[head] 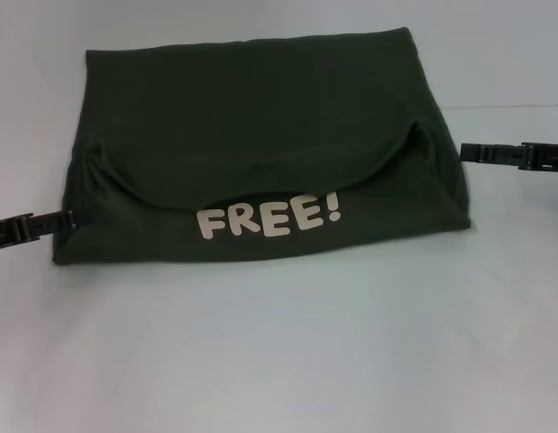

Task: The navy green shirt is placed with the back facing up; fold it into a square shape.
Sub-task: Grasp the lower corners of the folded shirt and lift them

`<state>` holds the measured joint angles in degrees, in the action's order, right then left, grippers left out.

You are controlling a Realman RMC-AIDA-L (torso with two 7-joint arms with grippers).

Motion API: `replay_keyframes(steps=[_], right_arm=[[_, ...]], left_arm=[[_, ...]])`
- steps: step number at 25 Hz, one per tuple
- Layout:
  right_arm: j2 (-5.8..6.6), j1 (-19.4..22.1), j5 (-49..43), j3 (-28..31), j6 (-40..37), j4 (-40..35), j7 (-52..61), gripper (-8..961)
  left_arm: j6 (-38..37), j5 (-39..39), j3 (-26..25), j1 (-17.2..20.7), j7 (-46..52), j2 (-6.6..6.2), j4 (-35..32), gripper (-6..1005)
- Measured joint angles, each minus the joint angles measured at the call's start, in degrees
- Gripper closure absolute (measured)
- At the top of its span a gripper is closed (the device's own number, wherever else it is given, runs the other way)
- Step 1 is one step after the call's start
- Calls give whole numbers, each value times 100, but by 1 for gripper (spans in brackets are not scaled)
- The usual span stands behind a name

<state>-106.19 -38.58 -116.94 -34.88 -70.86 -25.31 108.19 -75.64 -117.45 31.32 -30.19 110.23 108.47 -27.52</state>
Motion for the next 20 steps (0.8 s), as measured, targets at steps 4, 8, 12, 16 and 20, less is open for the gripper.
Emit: replay_keyframes(steps=[4,8,12,16,20], right_arm=[[6,25,-30,-2,4,0,0,33],[-1,34,-51,-2,2,18,-5,32],[-16,43,-51,3,5,25,-9,32],[-21,50,-51,-3,6,26,-4,33],[-32,52,-51,-3,5,37,-1,33]], left_arm=[[592,-110,104,-51,49,54,29,220],[1018,-131,340,-68,19,105,34,221],[1197,-131,706,-77,-101,128,36,221],[1238,-131,775,-75,-367,187,36,222],[1256,-130,868,-76,-500,205,36,224]])
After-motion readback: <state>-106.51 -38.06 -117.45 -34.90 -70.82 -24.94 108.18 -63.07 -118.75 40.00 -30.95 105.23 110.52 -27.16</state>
